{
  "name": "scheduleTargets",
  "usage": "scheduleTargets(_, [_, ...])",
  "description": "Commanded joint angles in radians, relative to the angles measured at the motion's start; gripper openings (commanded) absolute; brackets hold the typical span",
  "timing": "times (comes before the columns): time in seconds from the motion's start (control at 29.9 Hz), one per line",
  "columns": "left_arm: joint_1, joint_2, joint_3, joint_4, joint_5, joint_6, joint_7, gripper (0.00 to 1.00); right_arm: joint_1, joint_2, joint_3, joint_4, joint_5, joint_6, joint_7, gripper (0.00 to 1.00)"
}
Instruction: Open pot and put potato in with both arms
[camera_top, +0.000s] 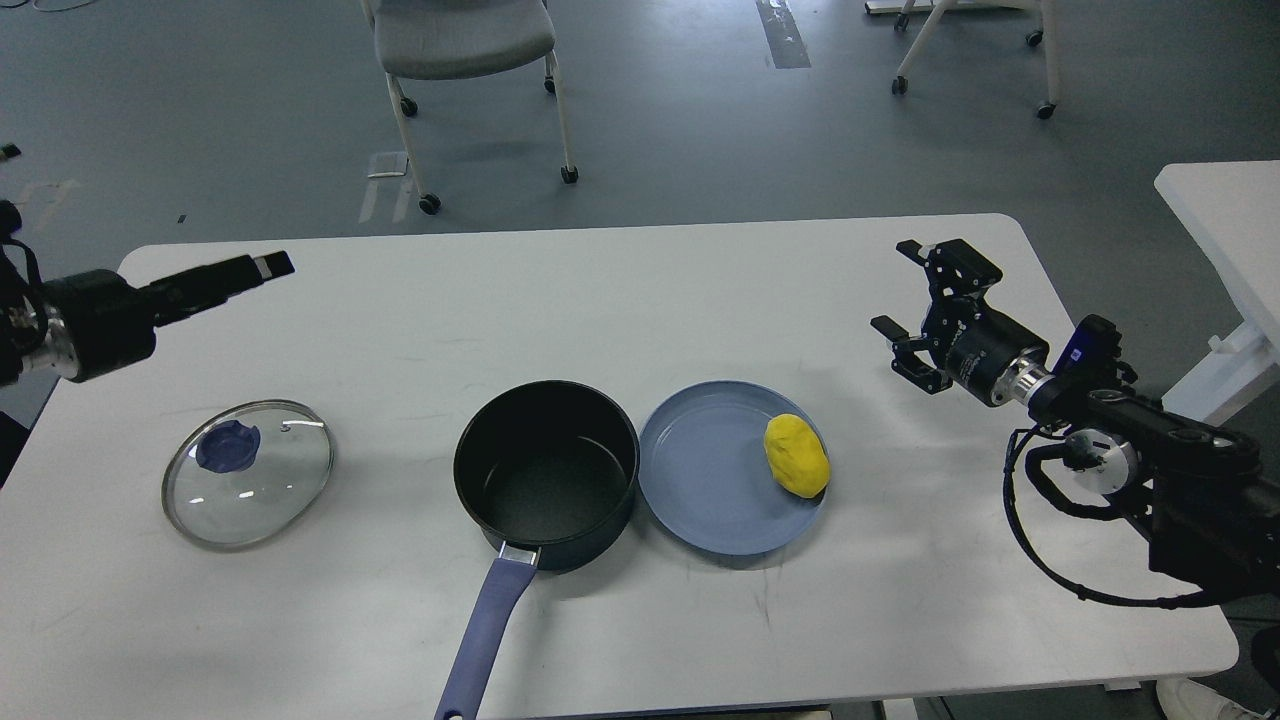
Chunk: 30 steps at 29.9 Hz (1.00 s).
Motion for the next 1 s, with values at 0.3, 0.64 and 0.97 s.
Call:
scheduleTargets(0.3, [-0.042,-0.059,-0.006,0.005,-0.702,-0.09,0.0,0.98,0.642,-0.189,-0.617,0.314,-0.459,0.0,0.0,1.0])
scheduleTargets(0.64, [-0.033,-0.06,-0.005,-0.004,-0.713,-0.104,0.0,0.98,0.912,0.12,-1.036,0.415,-0.805,0.0,0.0,1.0])
scheduleTargets(0.97, [-0.009,-0.057,-0.006,-0.024,-0.713,-0.11,0.0,0.98,0.912,0.309,-1.17,0.421,-0.816,0.0,0.0,1.0])
